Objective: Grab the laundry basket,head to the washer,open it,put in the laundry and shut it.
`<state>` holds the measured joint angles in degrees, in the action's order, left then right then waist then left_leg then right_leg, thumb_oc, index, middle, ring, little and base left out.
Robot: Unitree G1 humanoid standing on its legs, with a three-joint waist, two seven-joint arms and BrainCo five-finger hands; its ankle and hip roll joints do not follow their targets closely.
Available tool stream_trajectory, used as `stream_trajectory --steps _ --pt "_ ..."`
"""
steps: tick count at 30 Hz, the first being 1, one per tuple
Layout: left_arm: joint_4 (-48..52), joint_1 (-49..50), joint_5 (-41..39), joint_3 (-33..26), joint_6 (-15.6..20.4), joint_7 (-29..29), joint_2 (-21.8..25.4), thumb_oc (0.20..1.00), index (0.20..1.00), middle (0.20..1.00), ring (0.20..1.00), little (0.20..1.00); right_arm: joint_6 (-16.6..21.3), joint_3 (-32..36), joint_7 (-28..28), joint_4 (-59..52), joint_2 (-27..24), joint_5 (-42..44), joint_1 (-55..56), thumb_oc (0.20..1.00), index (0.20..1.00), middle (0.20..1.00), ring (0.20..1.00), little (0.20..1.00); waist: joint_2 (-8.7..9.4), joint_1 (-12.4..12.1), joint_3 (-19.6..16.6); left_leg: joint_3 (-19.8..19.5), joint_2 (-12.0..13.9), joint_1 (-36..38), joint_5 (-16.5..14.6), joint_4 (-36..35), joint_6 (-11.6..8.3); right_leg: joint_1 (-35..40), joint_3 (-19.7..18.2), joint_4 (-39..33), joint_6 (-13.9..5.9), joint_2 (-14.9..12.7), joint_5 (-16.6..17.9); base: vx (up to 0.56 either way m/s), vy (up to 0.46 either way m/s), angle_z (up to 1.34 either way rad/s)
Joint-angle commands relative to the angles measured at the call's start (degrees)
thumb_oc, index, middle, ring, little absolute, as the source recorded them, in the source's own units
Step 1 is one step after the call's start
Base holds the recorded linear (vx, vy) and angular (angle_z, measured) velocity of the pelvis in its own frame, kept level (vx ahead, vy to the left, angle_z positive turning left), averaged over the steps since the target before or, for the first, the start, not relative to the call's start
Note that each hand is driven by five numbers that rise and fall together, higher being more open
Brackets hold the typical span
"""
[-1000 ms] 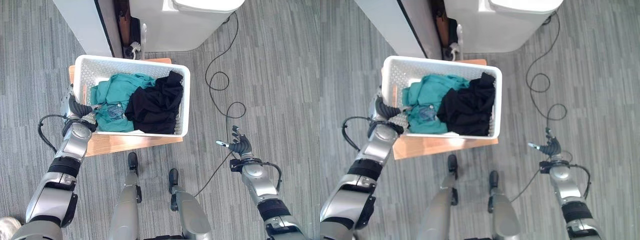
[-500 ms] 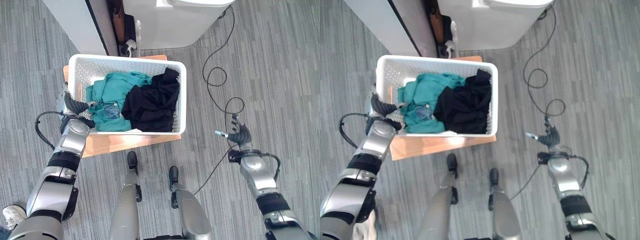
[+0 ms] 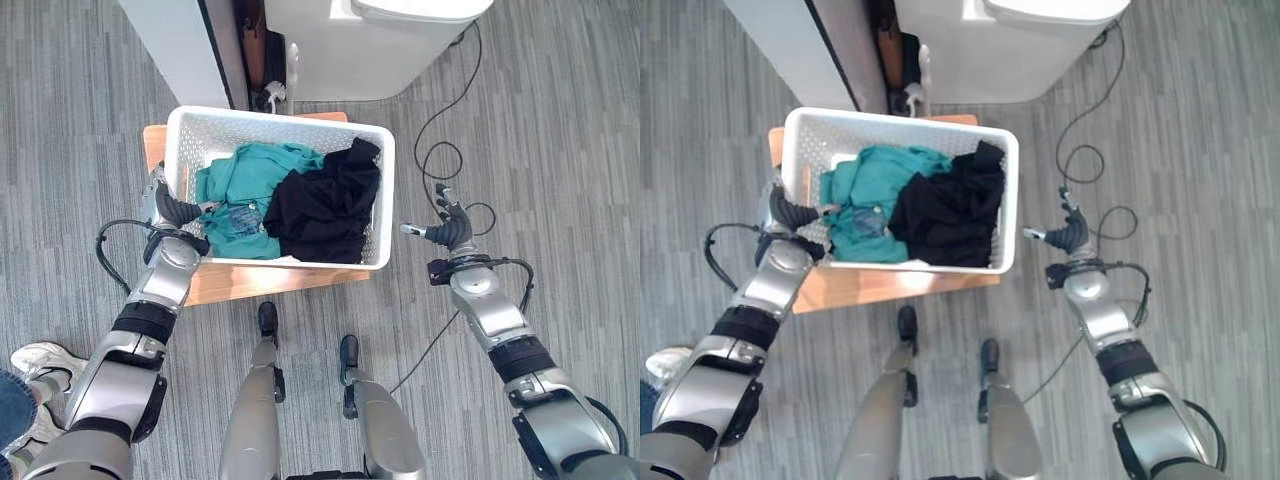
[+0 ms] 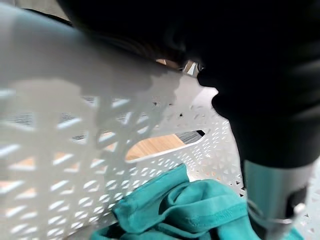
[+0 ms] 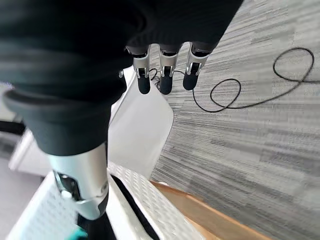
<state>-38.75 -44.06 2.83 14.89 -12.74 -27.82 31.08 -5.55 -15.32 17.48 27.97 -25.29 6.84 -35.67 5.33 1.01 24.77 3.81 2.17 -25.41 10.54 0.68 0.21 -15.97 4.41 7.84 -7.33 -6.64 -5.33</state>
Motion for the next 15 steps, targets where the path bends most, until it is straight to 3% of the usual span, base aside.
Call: stream_trajectory --steps 1,4,15 --pt "-0.12 -3.73 1.28 0.04 1.05 -1.11 -1.76 1.0 1.0 1.0 1.0 1.0 -0.05 1.17 2.46 -0.68 -0.13 -1.21 -1.45 1.0 1.0 1.0 1.0 1.0 0.01 -0.66 -1.38 -5.22 1.56 -2.73 -12.08 9.81 -2.26 -4.99 1.59 -4.06 -0.75 -4.94 8.51 -0.01 0.013 0.12" --pt "0.03 -4.89 0.8 1.02 1.04 -1.43 -1.98 1.0 1.0 1.0 1.0 1.0 0.02 -0.14 3.54 3.04 2.3 1.24 -5.71 1.0 1.0 1.0 1.0 1.0 -0.13 -1.55 -0.95 -5.49 1.24 -3.39 -12.16 10.34 -2.3 -4.86 1.99 -4.23 -0.69 -5.06 8.69 -0.01 0.009 0.06" --pt "1.19 -6.44 -0.93 2.15 1.34 -2.3 -2.61 1.0 1.0 1.0 1.0 1.0 -0.16 -2.04 5.81 9.77 4.04 4.99 -15.17 1.0 1.0 1.0 1.0 1.0 -0.62 -2.92 -0.35 -5.81 0.67 -4.94 -12.57 11.72 -2.26 -5.31 1.9 -4.21 -0.71 -5.27 8.94 0.0 0.003 0.01"
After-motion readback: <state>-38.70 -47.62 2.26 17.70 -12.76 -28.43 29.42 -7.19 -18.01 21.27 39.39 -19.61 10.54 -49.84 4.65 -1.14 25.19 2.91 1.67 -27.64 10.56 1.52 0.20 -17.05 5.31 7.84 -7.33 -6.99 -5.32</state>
